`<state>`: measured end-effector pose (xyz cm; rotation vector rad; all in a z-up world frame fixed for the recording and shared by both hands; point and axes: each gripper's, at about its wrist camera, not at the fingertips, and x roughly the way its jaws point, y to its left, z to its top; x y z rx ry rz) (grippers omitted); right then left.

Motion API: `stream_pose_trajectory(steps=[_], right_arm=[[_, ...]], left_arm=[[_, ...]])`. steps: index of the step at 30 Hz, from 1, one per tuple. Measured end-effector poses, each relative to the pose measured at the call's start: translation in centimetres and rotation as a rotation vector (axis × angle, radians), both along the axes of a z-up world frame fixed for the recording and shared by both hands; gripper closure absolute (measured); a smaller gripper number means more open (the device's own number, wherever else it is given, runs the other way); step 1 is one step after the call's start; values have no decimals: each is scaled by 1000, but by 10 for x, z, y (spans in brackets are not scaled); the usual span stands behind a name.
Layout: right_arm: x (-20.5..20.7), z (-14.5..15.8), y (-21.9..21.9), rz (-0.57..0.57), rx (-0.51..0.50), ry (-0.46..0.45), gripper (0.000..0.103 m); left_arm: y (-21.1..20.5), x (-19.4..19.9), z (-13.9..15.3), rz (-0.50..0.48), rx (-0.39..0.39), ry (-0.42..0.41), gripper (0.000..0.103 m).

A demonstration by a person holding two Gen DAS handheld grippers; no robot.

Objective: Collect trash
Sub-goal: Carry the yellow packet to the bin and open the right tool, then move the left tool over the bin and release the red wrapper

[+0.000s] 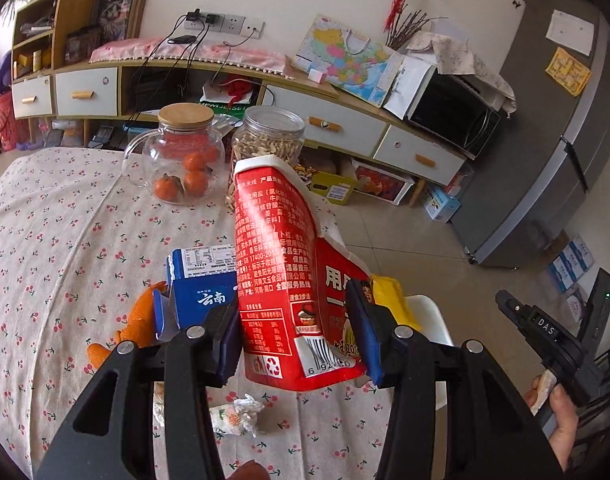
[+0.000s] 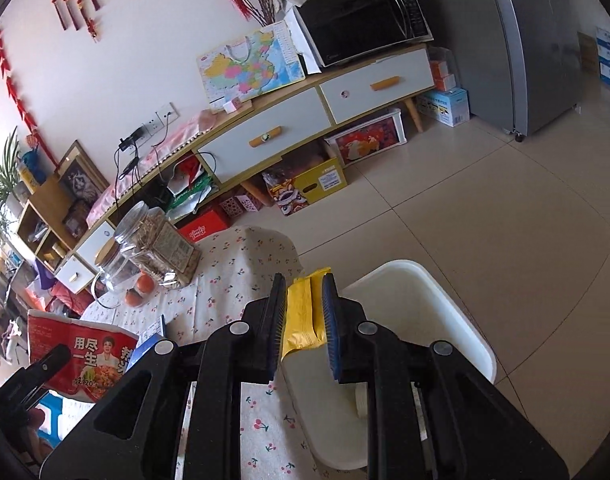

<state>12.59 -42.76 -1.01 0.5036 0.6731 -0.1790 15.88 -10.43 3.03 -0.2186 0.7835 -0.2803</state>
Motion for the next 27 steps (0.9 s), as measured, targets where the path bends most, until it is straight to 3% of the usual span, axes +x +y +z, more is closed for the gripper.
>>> stream_pose_trajectory(steps=[5, 7, 9, 11, 13, 15, 17, 27], right_arm=[[-8, -1, -17, -68, -15, 32, 80], [-15, 2, -22, -102, -22, 30, 58], [-23, 8, -27, -146, -43, 21, 44], [-30, 12, -35, -186, -64, 16, 40], [-38, 16, -44, -246, -86, 17, 19], [-47, 20, -55, -304, -105, 12, 12], [-53, 21, -66, -331, -115, 26, 7], [-79, 19, -107, -446, -98, 55, 7]], left_arm=[[-35, 0, 3, -52, 9, 2, 56], [-49, 0, 4, -73, 11, 3, 56], [-62, 0, 5, -95, 13, 4, 56], [-77, 1, 6, -115, 18, 3, 56], [-91, 1, 6, -134, 23, 4, 56], [-106, 3, 5, -154, 29, 10, 56], [-121, 4, 3, -172, 34, 16, 56], [-194, 3, -27, -261, 90, 81, 55]])
